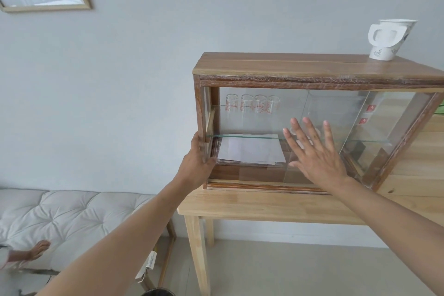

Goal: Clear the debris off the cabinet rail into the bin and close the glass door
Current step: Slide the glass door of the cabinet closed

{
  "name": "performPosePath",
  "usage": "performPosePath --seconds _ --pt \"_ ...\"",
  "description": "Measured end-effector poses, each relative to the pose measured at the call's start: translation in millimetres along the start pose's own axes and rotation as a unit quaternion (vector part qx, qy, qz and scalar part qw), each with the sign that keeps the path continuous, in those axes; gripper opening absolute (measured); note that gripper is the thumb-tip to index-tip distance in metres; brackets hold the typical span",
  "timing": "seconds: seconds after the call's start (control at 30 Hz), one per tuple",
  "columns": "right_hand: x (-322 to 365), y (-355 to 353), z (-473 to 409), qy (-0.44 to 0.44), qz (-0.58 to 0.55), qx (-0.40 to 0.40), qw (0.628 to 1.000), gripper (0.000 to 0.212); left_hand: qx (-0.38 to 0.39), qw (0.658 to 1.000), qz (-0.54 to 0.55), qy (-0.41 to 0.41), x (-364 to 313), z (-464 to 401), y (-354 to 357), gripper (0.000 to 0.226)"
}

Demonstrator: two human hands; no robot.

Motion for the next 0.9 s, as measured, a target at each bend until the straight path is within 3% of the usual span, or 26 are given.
performPosePath --seconds 0.63,0.9 --pt "71.3 -17.4 -71.3 -0.027 -0.004 -0.020 0.999 0.129 -0.002 1.000 -0.016 0.002 -3.1 3.9 -4.8 0.059" --pt "74.9 -31.3 -71.4 -0.010 -0.036 0.011 0.999 0.122 0.021 0.999 -0.045 -0.014 -11.0 8.7 -10.1 0.068"
Point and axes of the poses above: each hand's wrist, its own z-axis away from the middle knuckle, its own y-axis out of the palm, x = y × z, the point moved 1 cm from there along -z, towards the middle knuckle, and after that the axes turned 7 degrees about -y, right-handed, at the moved point
